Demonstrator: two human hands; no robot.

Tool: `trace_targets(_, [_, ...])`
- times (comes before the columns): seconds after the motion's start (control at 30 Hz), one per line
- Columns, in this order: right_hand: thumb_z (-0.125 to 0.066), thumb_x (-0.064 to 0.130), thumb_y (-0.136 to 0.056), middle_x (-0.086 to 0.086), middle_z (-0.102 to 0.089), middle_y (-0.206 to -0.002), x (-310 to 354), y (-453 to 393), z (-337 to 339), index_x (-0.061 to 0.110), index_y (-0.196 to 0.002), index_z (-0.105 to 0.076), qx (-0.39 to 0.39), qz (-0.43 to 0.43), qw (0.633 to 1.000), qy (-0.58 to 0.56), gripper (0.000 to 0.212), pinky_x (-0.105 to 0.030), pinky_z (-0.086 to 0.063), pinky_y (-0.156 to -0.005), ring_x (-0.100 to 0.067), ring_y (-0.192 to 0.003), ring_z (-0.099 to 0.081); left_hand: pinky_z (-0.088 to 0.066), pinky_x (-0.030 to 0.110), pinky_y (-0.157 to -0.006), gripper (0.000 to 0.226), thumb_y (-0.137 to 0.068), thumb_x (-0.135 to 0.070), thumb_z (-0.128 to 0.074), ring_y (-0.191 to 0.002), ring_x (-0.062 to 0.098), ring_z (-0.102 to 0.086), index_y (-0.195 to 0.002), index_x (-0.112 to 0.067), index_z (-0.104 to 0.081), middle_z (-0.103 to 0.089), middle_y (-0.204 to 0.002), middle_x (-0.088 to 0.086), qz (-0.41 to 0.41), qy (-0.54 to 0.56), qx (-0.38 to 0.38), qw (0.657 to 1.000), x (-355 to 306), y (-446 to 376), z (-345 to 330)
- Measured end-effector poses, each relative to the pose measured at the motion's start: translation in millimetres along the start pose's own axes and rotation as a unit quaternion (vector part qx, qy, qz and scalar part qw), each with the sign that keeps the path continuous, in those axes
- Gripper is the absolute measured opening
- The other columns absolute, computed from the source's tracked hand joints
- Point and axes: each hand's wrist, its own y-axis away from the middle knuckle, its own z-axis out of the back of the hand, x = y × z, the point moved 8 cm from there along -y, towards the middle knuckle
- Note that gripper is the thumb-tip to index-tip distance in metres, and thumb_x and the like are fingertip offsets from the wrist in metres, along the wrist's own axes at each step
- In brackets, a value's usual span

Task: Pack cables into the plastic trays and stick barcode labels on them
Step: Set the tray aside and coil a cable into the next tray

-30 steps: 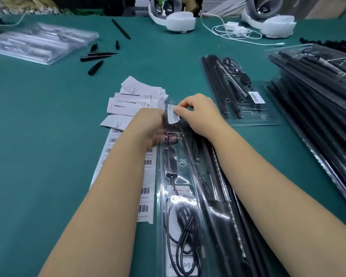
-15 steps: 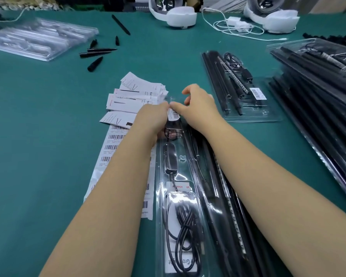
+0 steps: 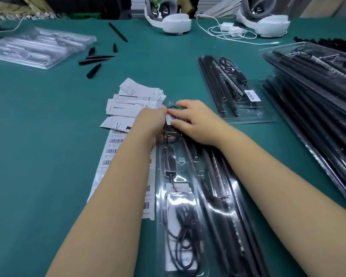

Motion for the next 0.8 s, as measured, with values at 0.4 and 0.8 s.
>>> trace_targets(0.4, [-0.007,0.079,-0.071,0.001,0.001,-0.160,24.9,58.2,-17.4,0.014,-0.151,-0.004,0.132,0.008,0.986,0.102,0.104,-0.033,0.001,-0.119,-0.016,-0.146,0.004,-0.038,0.015,-0.038,0.021,-0.093,-0.020,-0.054,-0.036,0.012,-0.054,-0.101,-0.004,-0.065,-0.060,-0.064,0.005,-0.013,-0.008,-0.002,1.000,-3.7,1.3,0.2])
trace_targets(0.8, [-0.057,0.034,-0.091,0.018,-0.058,-0.110,-2.0,57.8,61.5,0.022,-0.121,-0.061,-0.109,-0.035,0.991,-0.073,0.033,-0.023,-0.038,-0.098,0.000,-0.106,-0.050,-0.051,0.024,-0.055,0.030,-0.097,-0.036,-0.052,-0.061,0.020,-0.066,-0.093,-0.011,-0.068,-0.072,-0.079,0.010,0.005,0.059,0.112,0.992,-10.6,17.3,-4.5])
